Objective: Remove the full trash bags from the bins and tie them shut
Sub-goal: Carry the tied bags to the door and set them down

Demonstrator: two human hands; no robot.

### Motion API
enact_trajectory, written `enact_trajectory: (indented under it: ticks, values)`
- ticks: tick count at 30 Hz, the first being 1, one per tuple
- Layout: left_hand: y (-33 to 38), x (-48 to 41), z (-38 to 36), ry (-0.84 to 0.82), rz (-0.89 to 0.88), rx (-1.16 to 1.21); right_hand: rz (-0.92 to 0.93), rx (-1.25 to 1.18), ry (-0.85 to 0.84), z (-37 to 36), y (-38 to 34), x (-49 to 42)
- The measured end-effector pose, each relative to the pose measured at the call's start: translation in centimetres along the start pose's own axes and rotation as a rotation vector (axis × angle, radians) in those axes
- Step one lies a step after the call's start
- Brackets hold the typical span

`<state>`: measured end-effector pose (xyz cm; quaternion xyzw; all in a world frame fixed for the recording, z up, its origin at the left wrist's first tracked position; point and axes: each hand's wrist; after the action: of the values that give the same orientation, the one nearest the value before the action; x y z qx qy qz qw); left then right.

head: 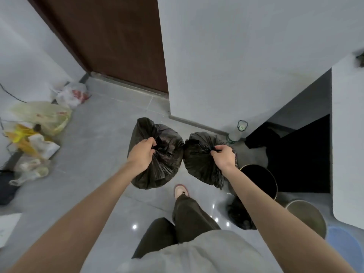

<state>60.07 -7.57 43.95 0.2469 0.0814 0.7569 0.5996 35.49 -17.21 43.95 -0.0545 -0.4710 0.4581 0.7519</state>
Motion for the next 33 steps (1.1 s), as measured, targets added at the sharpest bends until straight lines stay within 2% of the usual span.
enact_trajectory:
  ticks: [8, 18, 25, 33]
  values:
    - [-4.3, -11.2, 2.9, -0.087, -0.023, 0.023, -0.126, -0.035, 0.043, -3.2, -7.5, -6.0]
    - [-11.0, -23.1, 2.2, -0.213, -0.064, 0.071, -0.328, -0.146, 0.086, -10.8, -13.6, -13.8]
    - [-15.4, -30.2, -3.8, -0.244, -0.046, 0.081, -0.47, -0.279, 0.123, -16.2, -12.6, -21.7]
    - [-20.0, -37.7, -14.9, -0.161, 0.04, 0.151, -0.653, -0.672, 0.116, -24.6, -7.4, -33.2]
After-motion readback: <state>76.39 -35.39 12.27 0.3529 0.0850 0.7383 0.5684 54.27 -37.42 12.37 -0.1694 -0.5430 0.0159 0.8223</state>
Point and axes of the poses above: each hand's wrist, its own x-axis away from the middle knuckle, its own z-axis out of the back of the hand, y = z × x, and after that the axes turned 10 degrees about -z, right-handed
